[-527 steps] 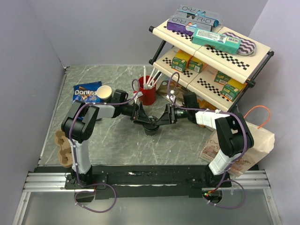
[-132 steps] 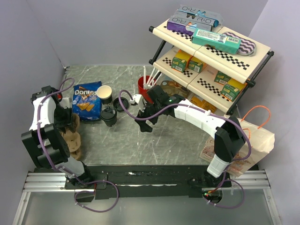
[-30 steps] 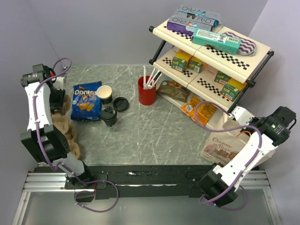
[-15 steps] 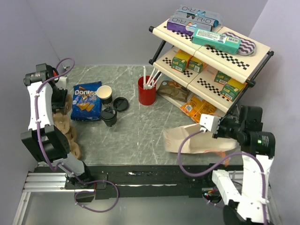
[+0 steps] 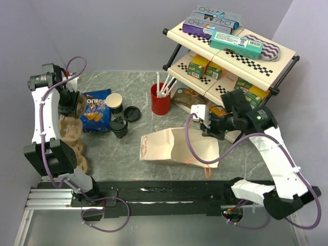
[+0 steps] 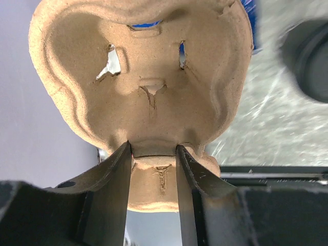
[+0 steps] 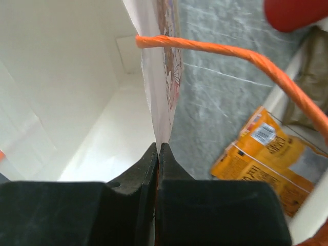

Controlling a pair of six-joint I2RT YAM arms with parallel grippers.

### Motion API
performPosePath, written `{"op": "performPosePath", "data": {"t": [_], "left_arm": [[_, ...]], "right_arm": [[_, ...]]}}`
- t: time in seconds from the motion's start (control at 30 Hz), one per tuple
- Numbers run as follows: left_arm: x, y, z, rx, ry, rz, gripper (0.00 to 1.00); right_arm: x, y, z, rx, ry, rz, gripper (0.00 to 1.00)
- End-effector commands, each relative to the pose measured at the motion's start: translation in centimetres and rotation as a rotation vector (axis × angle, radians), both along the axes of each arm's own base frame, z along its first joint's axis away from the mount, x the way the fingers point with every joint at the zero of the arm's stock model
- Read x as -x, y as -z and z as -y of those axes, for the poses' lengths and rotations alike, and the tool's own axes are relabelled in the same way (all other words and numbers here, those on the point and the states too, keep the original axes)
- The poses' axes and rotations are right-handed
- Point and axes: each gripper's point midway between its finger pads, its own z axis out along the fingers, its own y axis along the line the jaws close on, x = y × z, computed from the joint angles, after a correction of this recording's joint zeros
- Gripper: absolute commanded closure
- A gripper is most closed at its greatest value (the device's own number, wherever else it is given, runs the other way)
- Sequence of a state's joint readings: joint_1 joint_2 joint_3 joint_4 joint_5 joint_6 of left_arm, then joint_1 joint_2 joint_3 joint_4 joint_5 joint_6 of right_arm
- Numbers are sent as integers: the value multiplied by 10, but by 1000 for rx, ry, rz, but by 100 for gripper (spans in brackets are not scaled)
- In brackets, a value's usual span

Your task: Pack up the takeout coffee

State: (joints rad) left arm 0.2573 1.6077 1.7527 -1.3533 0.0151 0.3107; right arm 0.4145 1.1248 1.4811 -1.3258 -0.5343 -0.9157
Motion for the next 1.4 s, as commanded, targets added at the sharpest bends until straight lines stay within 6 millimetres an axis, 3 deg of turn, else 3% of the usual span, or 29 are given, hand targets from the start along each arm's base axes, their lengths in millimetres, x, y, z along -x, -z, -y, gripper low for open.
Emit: {"op": "performPosePath", "data": {"t": [0.0, 0.07, 0.2, 0.27, 0.43, 0.47, 0.6, 0.73, 1.0, 1.13, 1.3, 1.37], "left_arm": [[-11, -54, 34, 54, 139, 187, 99], [-13, -70, 50, 93, 204, 250, 99], [-6, -106, 100, 215, 413, 391, 99], [2, -127, 132, 297, 533, 477, 99], [25, -177, 186, 417, 807, 698, 99], [30, -202, 196, 395, 875, 817, 99], [51, -247, 225, 425, 979, 1046, 99], [66, -278, 251, 469, 1077, 1159, 99], [94, -295, 318, 536, 1284, 1212, 99], [115, -285, 357, 555, 1430, 1189, 99], [129, -259, 384, 499, 1555, 1177, 99], [135, -258, 390, 482, 1576, 1203, 99]], "right_arm": [[-7, -9, -14, -23, 107, -24, 100], [-10, -7, -17, -17, 117, -19, 100], [-20, -9, -15, -5, 195, 12, 100], [-29, -11, -11, 8, 249, 22, 100], [-38, -16, -13, 28, 315, -27, 100], [-38, -18, -15, 19, 315, -33, 100], [-40, -27, -22, -13, 324, -44, 100], [-47, -31, -27, -35, 347, -54, 100], [-52, -23, -28, -20, 387, -85, 100], [-51, -25, -32, -40, 394, -103, 100], [-50, -27, -35, -66, 404, -125, 100], [-50, -28, -37, -71, 407, -131, 100]]}}
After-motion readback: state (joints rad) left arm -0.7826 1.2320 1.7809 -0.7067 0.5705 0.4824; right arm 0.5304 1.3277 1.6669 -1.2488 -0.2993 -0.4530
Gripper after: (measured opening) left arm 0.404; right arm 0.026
